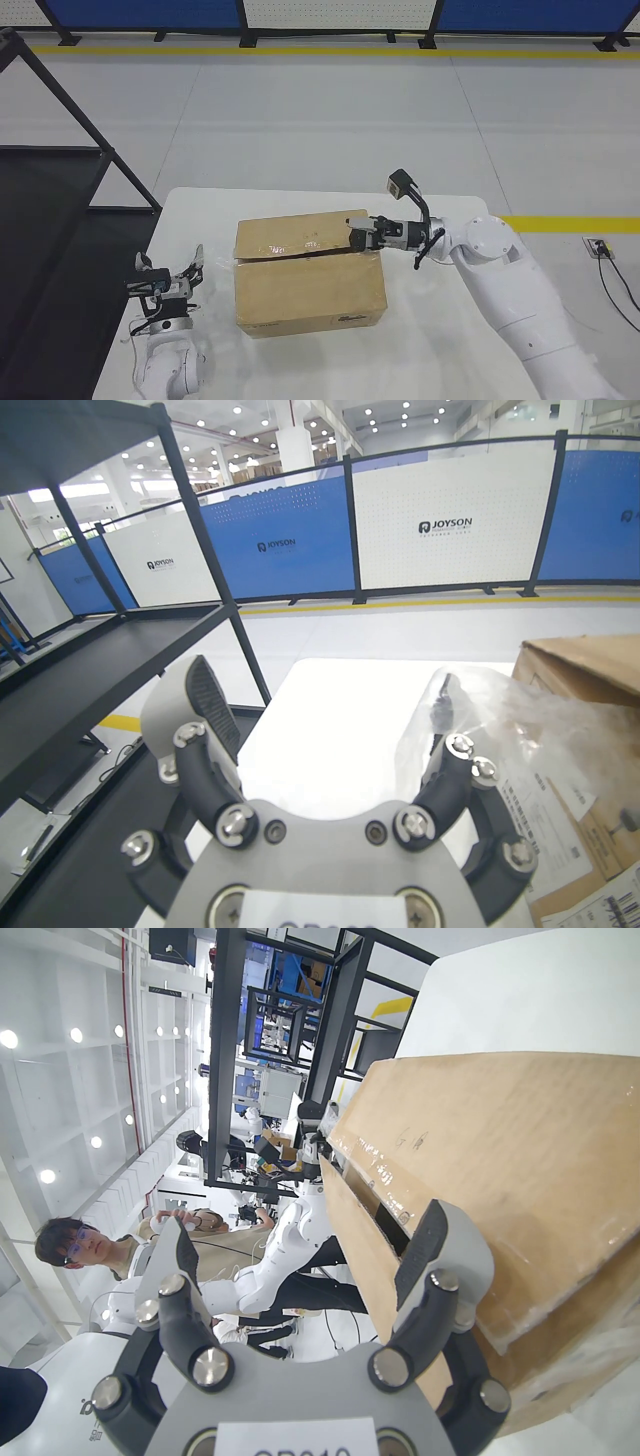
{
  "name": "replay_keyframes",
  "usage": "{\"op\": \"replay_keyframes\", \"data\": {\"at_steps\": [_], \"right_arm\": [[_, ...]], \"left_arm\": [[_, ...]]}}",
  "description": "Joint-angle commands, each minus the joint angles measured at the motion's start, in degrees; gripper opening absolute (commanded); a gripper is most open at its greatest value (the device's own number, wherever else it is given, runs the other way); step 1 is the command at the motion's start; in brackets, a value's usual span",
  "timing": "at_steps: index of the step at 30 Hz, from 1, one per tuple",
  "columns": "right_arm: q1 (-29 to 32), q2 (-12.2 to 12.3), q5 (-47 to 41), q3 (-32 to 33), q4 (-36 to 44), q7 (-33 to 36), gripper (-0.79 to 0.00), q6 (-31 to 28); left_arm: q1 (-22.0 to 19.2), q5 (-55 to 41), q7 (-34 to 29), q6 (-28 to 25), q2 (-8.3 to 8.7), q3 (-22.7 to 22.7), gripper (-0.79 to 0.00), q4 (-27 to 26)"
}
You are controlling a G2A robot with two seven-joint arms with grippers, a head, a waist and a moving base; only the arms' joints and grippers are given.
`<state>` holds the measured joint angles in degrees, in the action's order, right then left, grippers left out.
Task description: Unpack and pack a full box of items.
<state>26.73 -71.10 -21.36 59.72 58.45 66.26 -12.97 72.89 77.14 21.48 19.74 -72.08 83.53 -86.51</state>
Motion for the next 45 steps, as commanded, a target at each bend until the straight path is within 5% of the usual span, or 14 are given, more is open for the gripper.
{"op": "replay_keyframes", "data": {"at_steps": [1,45], "right_arm": [[-0.2,0.0,0.2,-0.1,-0.4,0.2,0.0,1.4],[-2.2,-0.9,-1.4,-2.4,-5.8,3.6,0.0,2.3]], "left_arm": [[0.9,-0.7,0.7,0.7,-0.15,0.3,0.0,-1.8],[4.8,3.1,2.0,2.3,-2.62,-0.6,0.0,-15.9]]}}
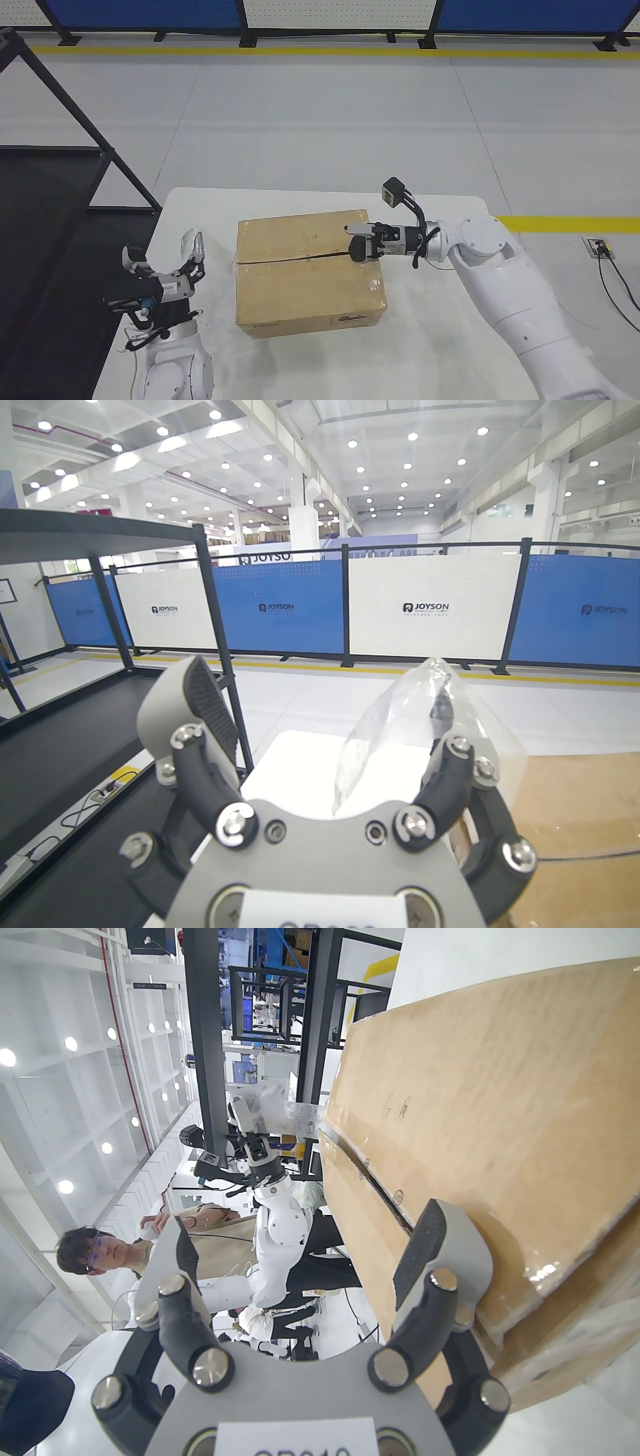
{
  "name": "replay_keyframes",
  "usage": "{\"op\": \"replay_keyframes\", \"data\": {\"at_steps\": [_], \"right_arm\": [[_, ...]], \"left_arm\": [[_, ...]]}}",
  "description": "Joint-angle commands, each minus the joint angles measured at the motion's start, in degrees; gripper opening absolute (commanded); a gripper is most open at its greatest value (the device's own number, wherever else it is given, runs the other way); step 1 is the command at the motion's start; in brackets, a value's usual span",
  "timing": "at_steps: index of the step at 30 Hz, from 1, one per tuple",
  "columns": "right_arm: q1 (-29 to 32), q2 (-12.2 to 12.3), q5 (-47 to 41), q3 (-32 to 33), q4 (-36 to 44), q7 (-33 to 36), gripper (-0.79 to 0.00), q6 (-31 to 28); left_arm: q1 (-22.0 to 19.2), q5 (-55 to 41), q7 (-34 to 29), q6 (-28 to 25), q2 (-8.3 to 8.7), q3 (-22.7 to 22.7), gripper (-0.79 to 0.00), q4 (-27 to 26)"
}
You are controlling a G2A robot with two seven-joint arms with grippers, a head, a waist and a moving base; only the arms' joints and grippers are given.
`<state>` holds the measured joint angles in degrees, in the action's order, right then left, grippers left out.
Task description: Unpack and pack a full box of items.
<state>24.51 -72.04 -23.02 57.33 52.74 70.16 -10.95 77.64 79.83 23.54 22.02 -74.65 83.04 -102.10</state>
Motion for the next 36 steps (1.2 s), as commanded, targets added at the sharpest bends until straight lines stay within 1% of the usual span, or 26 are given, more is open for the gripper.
{"op": "replay_keyframes", "data": {"at_steps": [1,7,14,18,22,26,36], "right_arm": [[0.0,0.0,0.5,0.0,-0.1,-0.7,0.0,0.5],[0.2,0.1,0.8,0.0,0.3,-0.8,0.0,1.1],[1.0,0.4,0.8,0.8,1.2,-1.4,0.0,0.9],[1.6,0.9,0.7,2.2,1.5,-1.5,0.0,1.5],[1.9,1.4,1.4,3.0,2.0,-0.9,0.0,3.8],[2.5,1.7,1.7,3.5,2.7,-0.4,0.0,4.9],[3.1,2.1,2.4,3.6,4.3,0.0,0.0,6.1]], "left_arm": [[0.1,0.6,-0.2,-0.1,-0.1,-0.3,0.0,-0.7],[0.4,2.3,-1.3,-0.8,-0.35,-1.1,0.0,-2.4],[-0.4,4.9,-2.8,-1.1,-0.83,-3.8,0.0,-2.6],[-1.0,6.4,-3.6,-0.9,-1.16,-5.4,0.0,-2.3],[-1.9,7.6,-4.4,-0.9,-1.47,-6.8,0.0,-1.8],[-2.9,8.7,-5.8,-1.2,-1.77,-8.1,0.0,-1.2],[-5.8,12.1,-9.2,-1.7,-2.61,-11.6,0.0,1.1]]}}
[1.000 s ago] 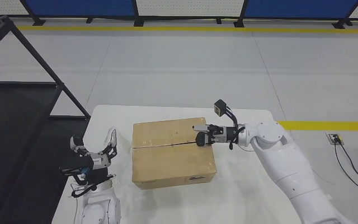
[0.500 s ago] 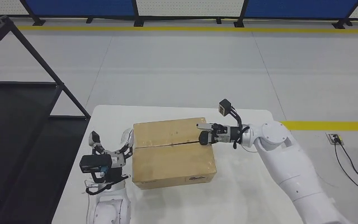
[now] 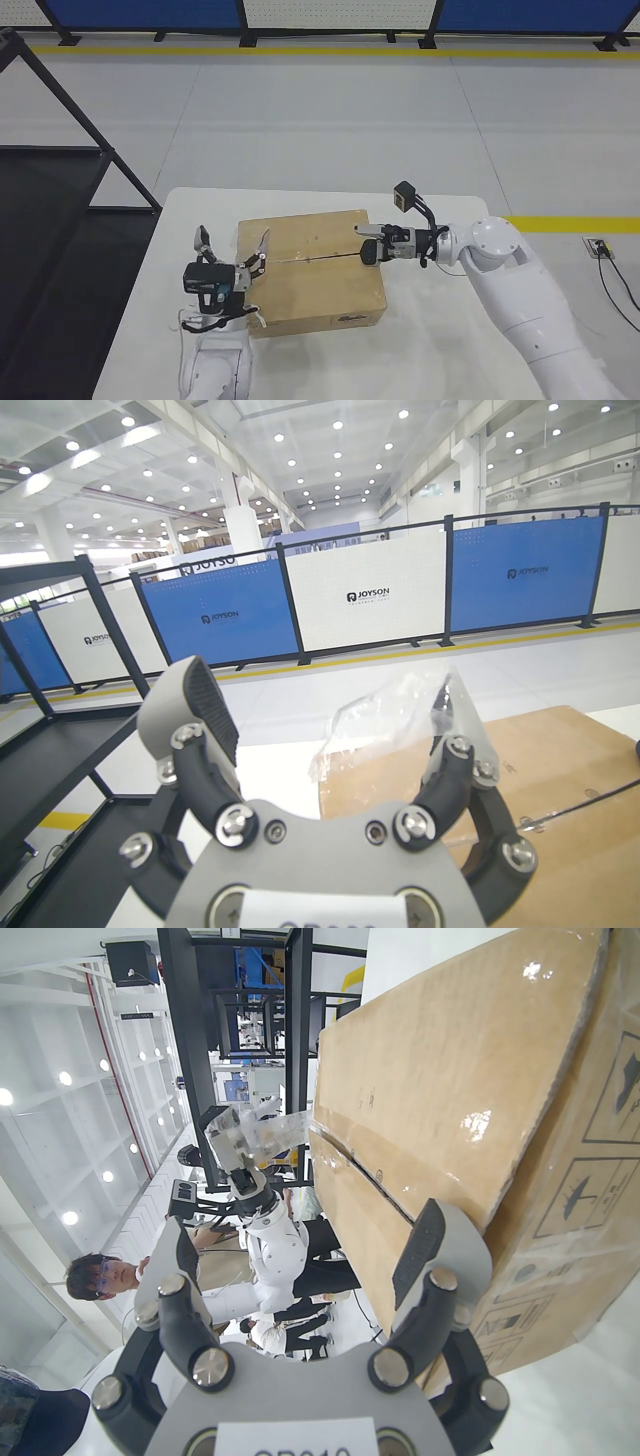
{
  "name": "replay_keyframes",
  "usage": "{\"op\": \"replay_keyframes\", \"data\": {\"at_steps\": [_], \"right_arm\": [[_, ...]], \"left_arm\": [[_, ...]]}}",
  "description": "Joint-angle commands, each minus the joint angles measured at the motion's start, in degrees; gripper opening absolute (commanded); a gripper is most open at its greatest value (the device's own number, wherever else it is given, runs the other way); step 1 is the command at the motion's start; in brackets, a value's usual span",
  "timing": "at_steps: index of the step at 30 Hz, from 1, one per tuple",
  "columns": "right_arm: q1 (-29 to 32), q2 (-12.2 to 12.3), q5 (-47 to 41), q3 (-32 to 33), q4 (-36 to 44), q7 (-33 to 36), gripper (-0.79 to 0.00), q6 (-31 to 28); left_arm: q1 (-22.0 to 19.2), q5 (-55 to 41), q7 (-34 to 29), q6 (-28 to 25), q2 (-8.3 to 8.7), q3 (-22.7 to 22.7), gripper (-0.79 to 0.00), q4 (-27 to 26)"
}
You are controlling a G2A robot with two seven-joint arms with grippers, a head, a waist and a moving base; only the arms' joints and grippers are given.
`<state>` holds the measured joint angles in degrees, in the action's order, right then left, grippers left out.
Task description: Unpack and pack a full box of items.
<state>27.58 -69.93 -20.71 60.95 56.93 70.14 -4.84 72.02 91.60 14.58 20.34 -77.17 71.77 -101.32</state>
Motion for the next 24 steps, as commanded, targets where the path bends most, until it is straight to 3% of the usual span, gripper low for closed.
{"op": "replay_keyframes", "data": {"at_steps": [1,24], "right_arm": [[0.1,0.1,0.1,0.0,0.2,0.0,0.0,0.0],[0.2,0.5,-0.5,0.2,0.3,0.6,0.0,-0.6]], "left_arm": [[-0.5,0.5,-0.5,-0.1,-0.18,-0.7,0.0,0.5],[-6.4,6.3,-5.3,-0.8,-2.55,-8.6,0.0,7.3]]}}
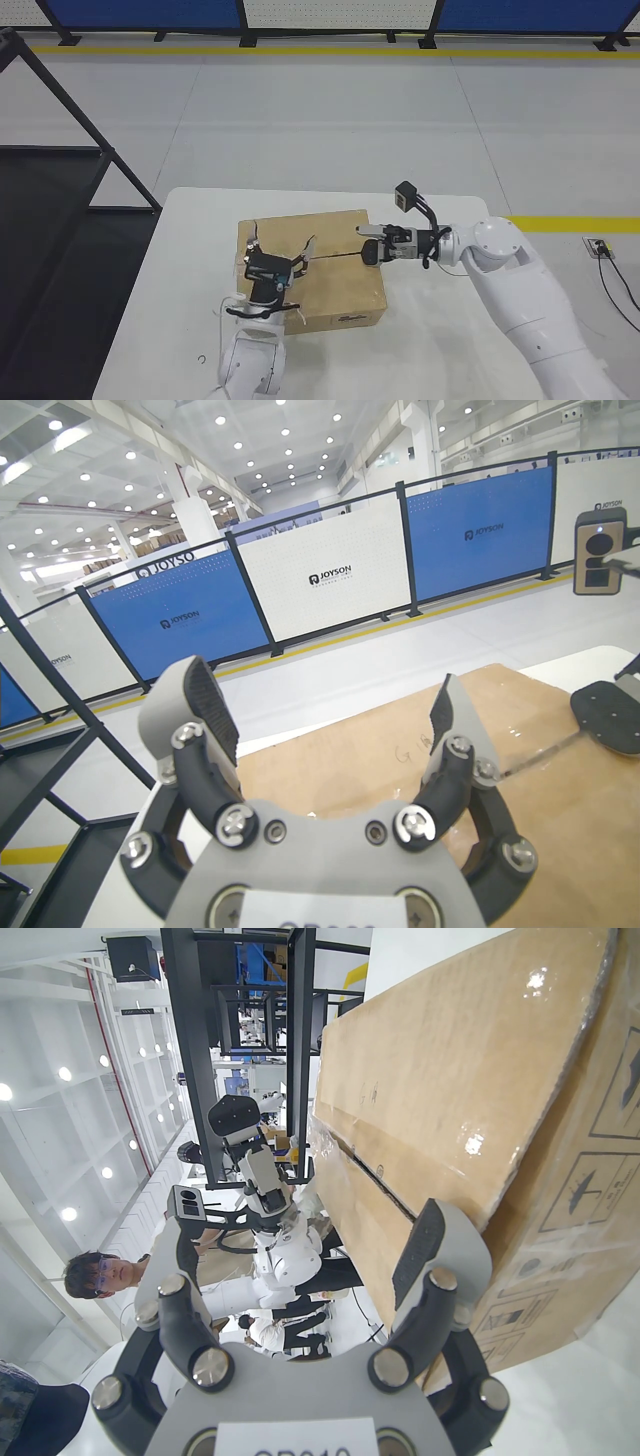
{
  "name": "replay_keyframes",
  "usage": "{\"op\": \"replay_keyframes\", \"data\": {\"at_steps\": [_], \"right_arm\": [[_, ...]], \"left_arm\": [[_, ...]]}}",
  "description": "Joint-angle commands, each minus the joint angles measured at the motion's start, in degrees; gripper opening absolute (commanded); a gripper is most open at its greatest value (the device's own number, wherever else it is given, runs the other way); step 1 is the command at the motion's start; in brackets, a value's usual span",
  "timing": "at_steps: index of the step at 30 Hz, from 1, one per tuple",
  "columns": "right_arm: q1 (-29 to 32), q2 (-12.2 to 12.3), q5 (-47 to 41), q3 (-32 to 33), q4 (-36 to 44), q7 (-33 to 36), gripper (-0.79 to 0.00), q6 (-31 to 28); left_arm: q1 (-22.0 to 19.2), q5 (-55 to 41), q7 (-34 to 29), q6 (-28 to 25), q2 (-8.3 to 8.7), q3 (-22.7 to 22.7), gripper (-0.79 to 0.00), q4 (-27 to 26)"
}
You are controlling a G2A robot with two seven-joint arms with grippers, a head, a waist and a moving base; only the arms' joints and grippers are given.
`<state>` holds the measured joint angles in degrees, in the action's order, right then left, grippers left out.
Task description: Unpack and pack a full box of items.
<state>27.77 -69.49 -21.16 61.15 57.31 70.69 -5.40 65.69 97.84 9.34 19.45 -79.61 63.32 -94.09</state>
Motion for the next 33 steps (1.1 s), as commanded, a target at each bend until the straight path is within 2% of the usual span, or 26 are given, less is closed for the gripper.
{"op": "replay_keyframes", "data": {"at_steps": [1,5,8,14,17,20,23,28,33], "right_arm": [[0.0,0.0,-0.1,0.0,-0.1,0.1,0.0,-0.2],[-0.2,0.1,-0.2,0.0,-0.2,0.2,0.0,-0.5],[-0.4,0.1,-0.3,-0.2,-0.1,1.1,0.0,-0.8],[-0.6,0.1,-2.5,-0.4,0.6,5.6,0.0,-2.6],[-0.9,0.0,-2.1,-0.9,1.0,5.0,0.0,-2.5],[-1.2,-0.4,-2.3,-1.9,1.8,3.6,0.0,-2.7],[-1.7,-0.8,-3.0,-2.7,2.4,3.0,0.0,-2.7],[-2.4,-1.6,-4.8,-4.3,3.6,2.0,0.0,-2.3],[-2.6,-1.8,-4.1,-5.0,4.1,0.8,0.0,-1.3]], "left_arm": [[-0.1,0.2,0.1,0.1,-0.18,-0.3,0.0,-0.1],[1.6,-0.4,1.8,0.3,-0.15,0.9,0.0,-3.1],[4.6,-1.4,3.3,-0.2,0.33,4.5,0.0,-7.3],[12.8,-5.0,5.0,-5.6,1.91,16.4,0.0,-14.2],[16.6,-7.1,5.9,-9.8,2.65,22.5,0.0,-15.4],[19.3,-6.9,5.2,-14.6,3.29,26.4,0.0,-15.2],[19.4,-6.3,3.7,-17.3,3.6,27.7,0.0,-13.5],[16.4,-6.1,2.2,-17.2,3.49,26.3,0.0,-8.2],[15.8,-8.2,4.0,-17.4,3.38,25.9,0.0,-7.4]]}}
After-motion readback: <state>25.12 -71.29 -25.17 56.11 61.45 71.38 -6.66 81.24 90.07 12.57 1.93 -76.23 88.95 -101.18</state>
